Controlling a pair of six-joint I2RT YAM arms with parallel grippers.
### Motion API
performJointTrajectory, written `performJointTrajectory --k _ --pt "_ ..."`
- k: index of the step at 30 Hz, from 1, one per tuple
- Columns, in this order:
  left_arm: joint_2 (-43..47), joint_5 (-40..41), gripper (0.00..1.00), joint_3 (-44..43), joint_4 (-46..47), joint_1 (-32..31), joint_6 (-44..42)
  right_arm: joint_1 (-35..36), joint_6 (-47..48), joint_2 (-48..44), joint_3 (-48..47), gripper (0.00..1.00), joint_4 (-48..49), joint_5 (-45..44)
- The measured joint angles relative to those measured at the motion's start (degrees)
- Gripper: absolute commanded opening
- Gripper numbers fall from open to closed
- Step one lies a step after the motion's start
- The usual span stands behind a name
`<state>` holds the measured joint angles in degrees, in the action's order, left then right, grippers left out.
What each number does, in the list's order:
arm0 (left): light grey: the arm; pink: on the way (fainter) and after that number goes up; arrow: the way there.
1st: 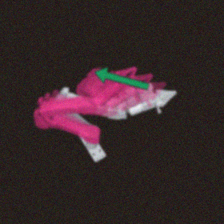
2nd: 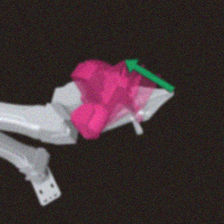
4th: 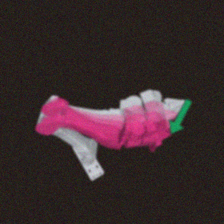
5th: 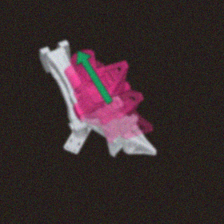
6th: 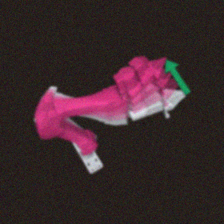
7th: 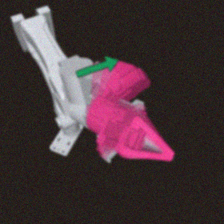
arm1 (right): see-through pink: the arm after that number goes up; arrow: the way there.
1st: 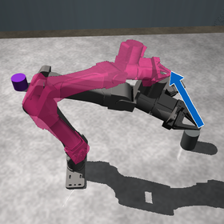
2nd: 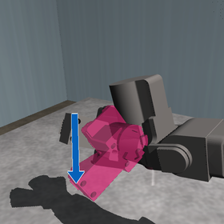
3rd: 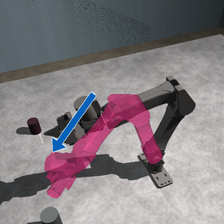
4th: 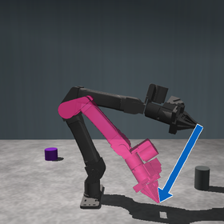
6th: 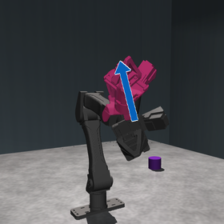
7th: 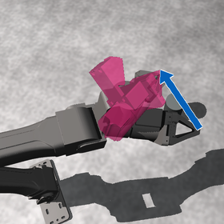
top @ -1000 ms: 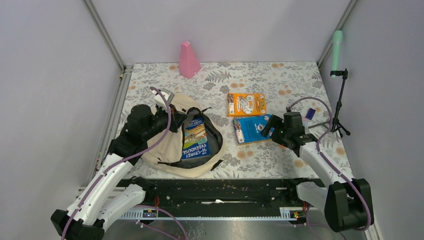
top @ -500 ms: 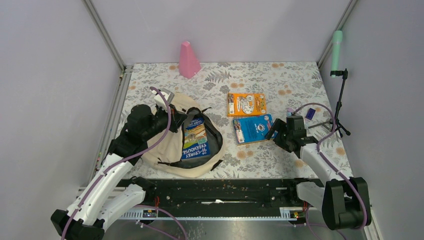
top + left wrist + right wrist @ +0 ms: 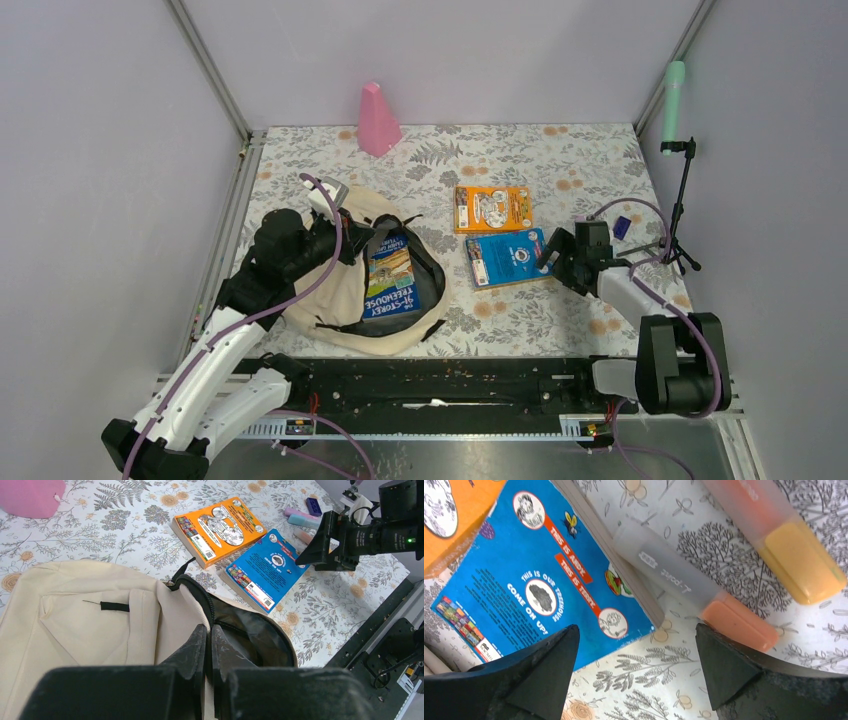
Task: Pack the student bag
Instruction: Pick up the book from the center of the board.
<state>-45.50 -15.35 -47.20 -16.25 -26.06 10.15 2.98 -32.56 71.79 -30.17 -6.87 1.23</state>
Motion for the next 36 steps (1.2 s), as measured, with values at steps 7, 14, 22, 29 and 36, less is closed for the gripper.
performJointTrajectory --k 7,14,22,29,36 --pt "0.0 0.2 0.0 0.0 0.0 0.0 -0.02 -0.61 2.51 6.67 -4.66 0.85 1.77 3.1" --pt "0.02 0.22 0.0 0.0 -0.02 0.0 0.0 -0.59 4.59 8.02 -5.49 0.8 3.06 10.1" --pt "0.02 0.22 0.0 0.0 -0.02 0.0 0.0 4.28 7.74 2.32 -4.79 0.83 -0.26 13.4" --pt "0.02 0.22 0.0 0.0 0.0 0.0 0.0 4.66 8.59 3.43 -6.69 0.87 -2.6 11.87" --pt "0.28 0.28 0.0 0.0 -0.17 0.0 -0.02 3.52 8.76 12.35 -15.15 0.88 -3.15 11.93"
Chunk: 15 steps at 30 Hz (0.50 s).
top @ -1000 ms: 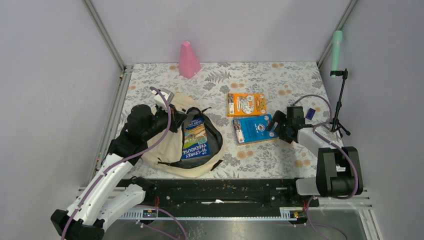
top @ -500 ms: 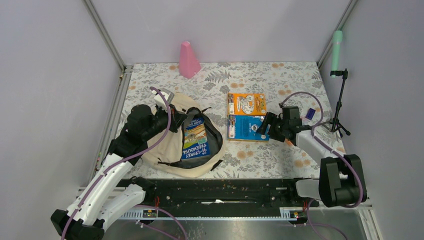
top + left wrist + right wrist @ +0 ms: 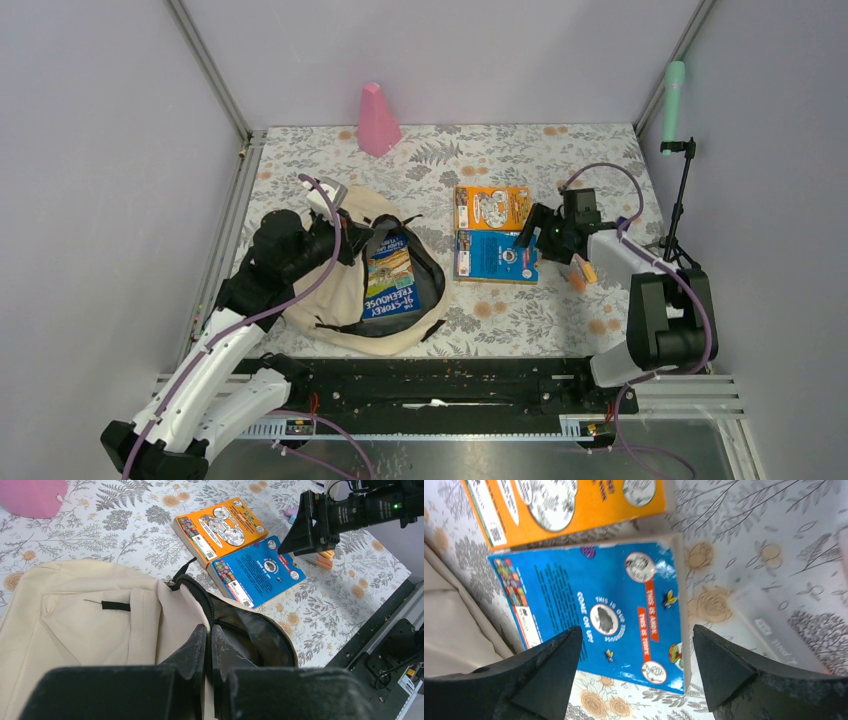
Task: Pack the student bag
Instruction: Pick up the book from the center of the board.
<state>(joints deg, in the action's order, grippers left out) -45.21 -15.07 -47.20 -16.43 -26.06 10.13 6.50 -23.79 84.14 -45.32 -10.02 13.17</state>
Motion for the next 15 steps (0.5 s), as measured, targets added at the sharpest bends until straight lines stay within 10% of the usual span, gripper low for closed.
performJointTrajectory --k 15 --pt "0.61 0.26 0.0 0.0 -0.46 0.0 0.0 -5.66 -0.48 12.68 -6.64 0.83 1.2 10.32"
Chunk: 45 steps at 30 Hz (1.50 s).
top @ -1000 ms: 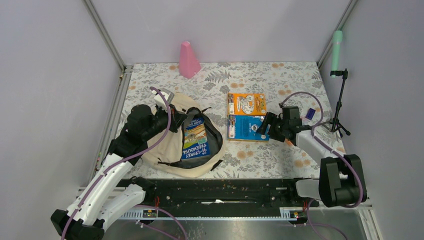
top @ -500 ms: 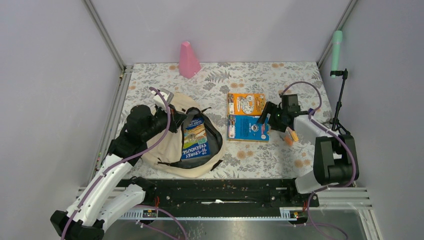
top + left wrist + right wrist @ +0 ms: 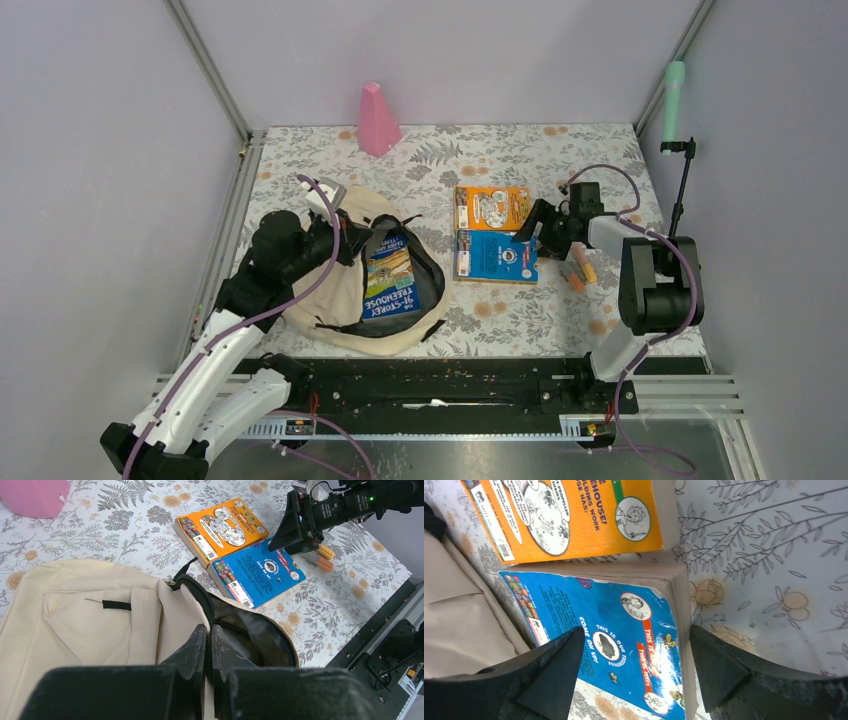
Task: Pack the student bag
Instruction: Pick up the book from the center of the board.
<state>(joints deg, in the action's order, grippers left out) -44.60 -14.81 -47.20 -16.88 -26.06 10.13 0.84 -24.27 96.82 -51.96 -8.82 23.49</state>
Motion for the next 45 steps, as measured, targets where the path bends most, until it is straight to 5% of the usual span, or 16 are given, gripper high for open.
performJointTrajectory --k 18,29,45 --pt "0.0 0.0 0.0 0.0 0.02 0.0 0.0 0.02 -6.58 0.92 3.1 0.68 14.27 17.77" --pt "-0.02 -0.04 0.0 0.0 0.04 0.0 0.0 2.73 -3.3 3.58 1.42 0.51 11.72 17.51" --pt "-0.13 -0.11 0.0 0.0 0.07 0.0 0.02 6.32 1.4 6.64 -1.29 0.46 8.72 17.49"
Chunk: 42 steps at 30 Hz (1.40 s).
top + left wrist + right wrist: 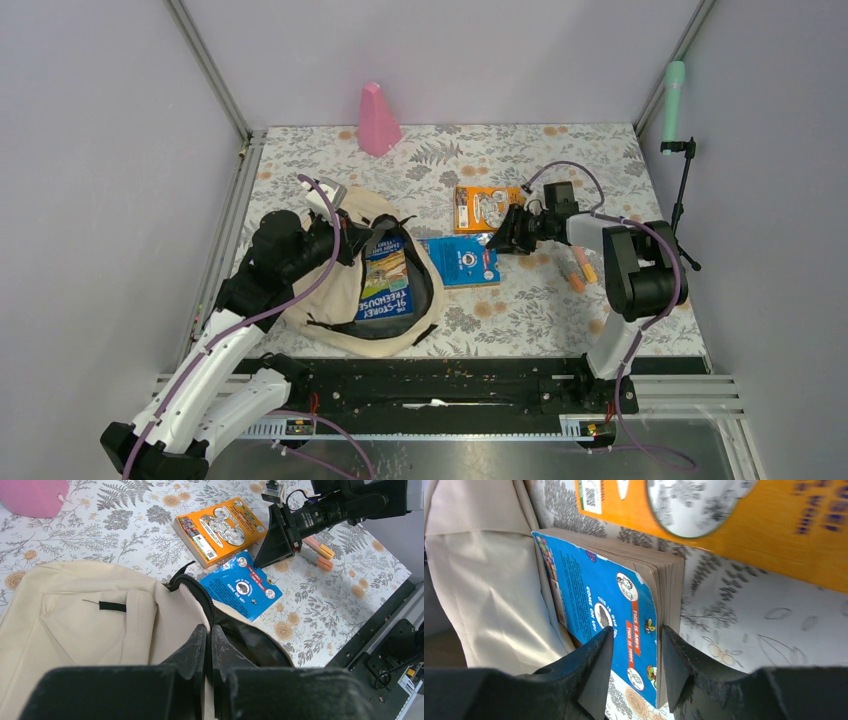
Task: Pack the student bag
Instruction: Pick up the book from the center of the board.
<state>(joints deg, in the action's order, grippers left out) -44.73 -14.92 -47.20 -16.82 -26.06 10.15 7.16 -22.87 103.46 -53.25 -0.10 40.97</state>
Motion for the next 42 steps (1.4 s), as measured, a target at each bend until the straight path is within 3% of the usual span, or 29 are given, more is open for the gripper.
performJointTrajectory --k 8,18,30,42 --pt "0.0 0.0 0.0 0.0 -0.07 0.0 -0.02 3.32 1.92 1.68 -2.08 0.52 -3.67 -1.31" --pt "0.0 0.02 0.0 0.0 -0.07 0.0 0.0 4.46 0.13 0.66 -1.75 0.73 -4.66 -4.5" --pt "-0.02 0.02 0.0 0.0 -0.11 0.0 -0.02 8.39 -2.86 1.4 -0.59 0.68 2.16 -1.27" --pt "-0.11 0.11 0.0 0.0 -0.33 0.15 -0.02 10.14 -19.98 1.4 6.21 0.51 22.86 4.02"
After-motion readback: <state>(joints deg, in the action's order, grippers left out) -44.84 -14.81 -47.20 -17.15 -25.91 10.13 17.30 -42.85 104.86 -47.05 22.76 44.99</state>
